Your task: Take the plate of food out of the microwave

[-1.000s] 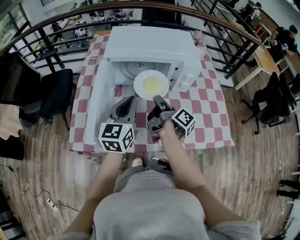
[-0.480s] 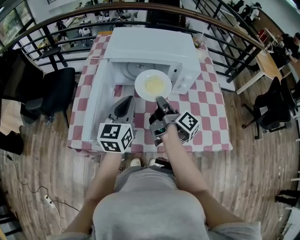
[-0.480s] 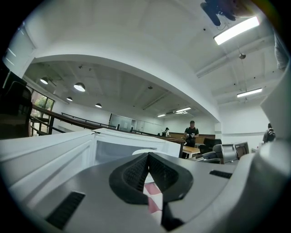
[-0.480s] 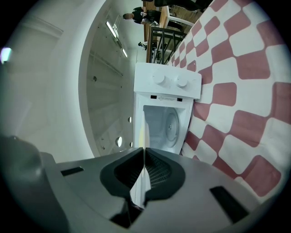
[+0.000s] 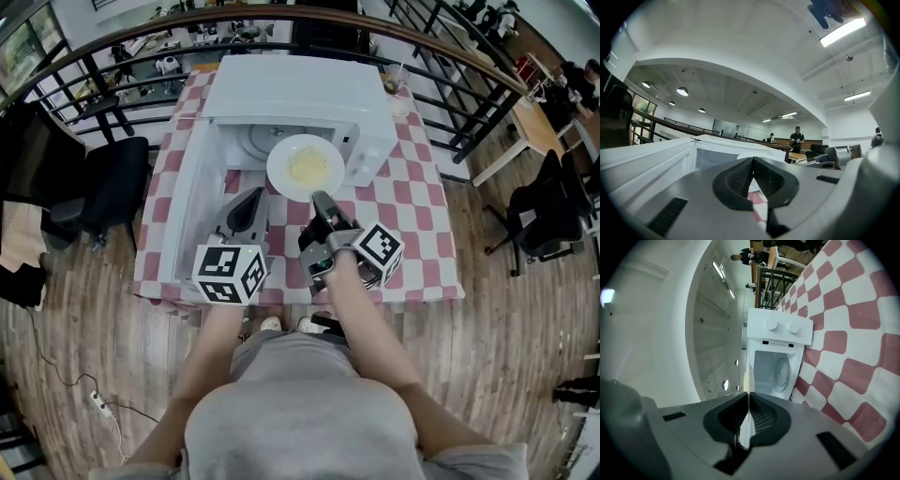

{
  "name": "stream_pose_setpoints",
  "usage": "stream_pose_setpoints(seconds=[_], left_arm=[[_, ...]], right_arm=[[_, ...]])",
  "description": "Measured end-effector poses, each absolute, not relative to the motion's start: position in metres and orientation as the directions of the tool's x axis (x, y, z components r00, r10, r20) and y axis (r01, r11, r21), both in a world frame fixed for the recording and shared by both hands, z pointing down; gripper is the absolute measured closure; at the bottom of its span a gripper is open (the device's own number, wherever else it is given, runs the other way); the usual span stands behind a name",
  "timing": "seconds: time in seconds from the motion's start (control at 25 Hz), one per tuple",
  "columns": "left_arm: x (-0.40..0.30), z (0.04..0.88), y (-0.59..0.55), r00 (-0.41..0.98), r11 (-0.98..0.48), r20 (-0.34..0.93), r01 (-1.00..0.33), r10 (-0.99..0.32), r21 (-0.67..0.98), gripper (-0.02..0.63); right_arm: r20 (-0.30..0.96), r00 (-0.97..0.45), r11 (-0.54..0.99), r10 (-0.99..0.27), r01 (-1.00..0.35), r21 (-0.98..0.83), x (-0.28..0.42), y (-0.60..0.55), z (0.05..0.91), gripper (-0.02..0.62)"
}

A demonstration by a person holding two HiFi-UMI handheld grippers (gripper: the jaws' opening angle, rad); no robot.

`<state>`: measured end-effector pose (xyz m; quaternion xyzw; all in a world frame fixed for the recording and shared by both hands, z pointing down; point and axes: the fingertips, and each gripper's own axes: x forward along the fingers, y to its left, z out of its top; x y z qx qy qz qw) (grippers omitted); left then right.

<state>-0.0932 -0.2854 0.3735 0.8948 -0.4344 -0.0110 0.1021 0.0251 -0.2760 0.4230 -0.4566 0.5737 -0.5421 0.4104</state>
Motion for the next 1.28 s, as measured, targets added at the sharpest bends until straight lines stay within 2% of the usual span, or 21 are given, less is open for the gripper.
stream_pose_setpoints(seconds=[1.28], left_arm=[[-0.087, 0.368, -0.295, 0.604, -0.587, 0.030, -0.784, -0.796, 0.200, 0.603]], right_arm=[[-0.026, -0.230, 0.044, -0.973, -0.076, -0.996, 0.028, -0.280, 0.402, 0.563]])
